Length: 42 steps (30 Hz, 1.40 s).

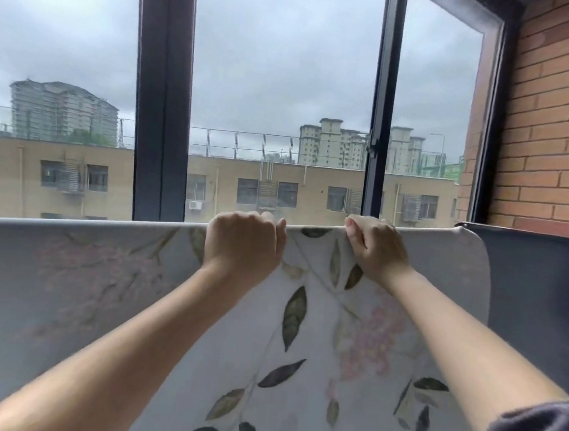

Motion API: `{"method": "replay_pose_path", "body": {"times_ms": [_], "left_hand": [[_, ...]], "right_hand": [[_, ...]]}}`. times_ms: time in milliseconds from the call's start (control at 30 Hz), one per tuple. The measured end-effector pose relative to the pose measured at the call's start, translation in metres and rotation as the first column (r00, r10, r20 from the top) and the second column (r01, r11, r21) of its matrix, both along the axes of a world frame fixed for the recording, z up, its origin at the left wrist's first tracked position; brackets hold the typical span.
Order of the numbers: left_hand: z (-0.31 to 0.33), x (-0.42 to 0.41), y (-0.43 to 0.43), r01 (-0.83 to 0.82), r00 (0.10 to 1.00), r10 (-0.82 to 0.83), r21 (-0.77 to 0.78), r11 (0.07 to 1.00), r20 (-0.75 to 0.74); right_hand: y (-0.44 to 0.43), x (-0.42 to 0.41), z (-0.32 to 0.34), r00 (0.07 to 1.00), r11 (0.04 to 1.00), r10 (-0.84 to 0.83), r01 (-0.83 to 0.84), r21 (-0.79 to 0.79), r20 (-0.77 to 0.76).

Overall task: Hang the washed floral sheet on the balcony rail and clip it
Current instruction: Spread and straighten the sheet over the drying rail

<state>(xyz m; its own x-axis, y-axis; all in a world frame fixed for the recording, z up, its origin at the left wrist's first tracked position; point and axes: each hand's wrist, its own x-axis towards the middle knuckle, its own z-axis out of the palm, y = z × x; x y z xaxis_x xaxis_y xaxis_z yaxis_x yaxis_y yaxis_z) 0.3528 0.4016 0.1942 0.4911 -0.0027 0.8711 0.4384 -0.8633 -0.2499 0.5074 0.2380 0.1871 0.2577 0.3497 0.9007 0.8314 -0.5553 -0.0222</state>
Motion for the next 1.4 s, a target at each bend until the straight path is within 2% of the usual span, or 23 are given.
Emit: {"method": "replay_pose_path", "body": {"times_ms": [267,400,500,600,767,833,867,933,1000,1067,1133,1233,1300,1400], "left_hand": [[0.0,0.093,-0.103,-0.031,1.0,0.031,-0.021,0.999,-0.006],[-0.001,0.141,-0.155,-0.044,0.999,0.043,-0.076,0.996,-0.018],[-0.001,0.18,-0.192,-0.067,0.997,0.062,-0.113,0.991,-0.045],[0.003,0.216,-0.229,-0.082,0.996,0.075,-0.143,0.986,-0.054],[0.003,0.247,-0.263,-0.107,0.994,0.1,-0.167,0.98,-0.047],[0.002,0.252,-0.268,-0.097,0.995,0.09,-0.174,0.98,-0.049],[0.0,0.254,-0.268,-0.09,0.996,0.085,-0.17,0.981,-0.039],[0.0,0.261,-0.273,-0.086,0.996,0.084,-0.158,0.984,-0.02],[-0.002,0.271,-0.28,-0.087,0.996,0.086,-0.165,0.982,-0.014],[-0.002,0.28,-0.285,-0.081,0.997,0.082,-0.174,0.981,0.004],[-0.004,0.29,-0.3,-0.087,0.996,0.085,-0.151,0.985,-0.016],[-0.007,0.305,-0.323,-0.152,0.985,0.144,-0.074,0.986,-0.096],[-0.01,0.315,-0.335,-0.229,0.964,0.221,-0.036,0.973,-0.148],[-0.018,0.331,-0.346,-0.314,0.93,0.309,0.01,0.949,-0.201]], "right_hand": [[-0.096,0.084,-0.001,1.0,1.0,-0.005,0.004,-0.029,-0.031],[-0.145,0.118,0.001,0.999,0.993,0.04,-0.041,-0.115,-0.011],[-0.174,0.145,0.002,0.998,0.967,0.019,-0.004,-0.254,0.054],[-0.192,0.173,0.007,0.989,0.956,0.099,-0.065,-0.286,0.108],[-0.213,0.204,0.004,0.969,0.951,0.237,-0.245,-0.186,-0.065],[-0.226,0.22,-0.007,0.935,0.946,0.275,-0.305,-0.109,-0.222],[-0.233,0.226,-0.015,0.895,0.939,0.298,-0.337,-0.067,-0.333],[-0.251,0.237,-0.038,0.705,0.89,0.417,-0.446,0.099,-0.574],[-0.268,0.249,-0.065,0.462,0.819,0.529,-0.496,0.287,-0.712],[-0.278,0.256,-0.088,0.304,0.812,0.531,-0.448,0.373,-0.791],[-0.291,0.262,-0.109,0.203,0.858,0.424,-0.402,0.32,-0.883],[-0.298,0.279,-0.145,0.156,0.891,0.257,-0.421,0.171,-0.954],[-0.302,0.291,-0.164,0.086,0.894,0.188,-0.427,0.135,-0.978],[-0.316,0.313,-0.195,0.007,0.873,-0.093,-0.48,-0.085,-0.996]]}}
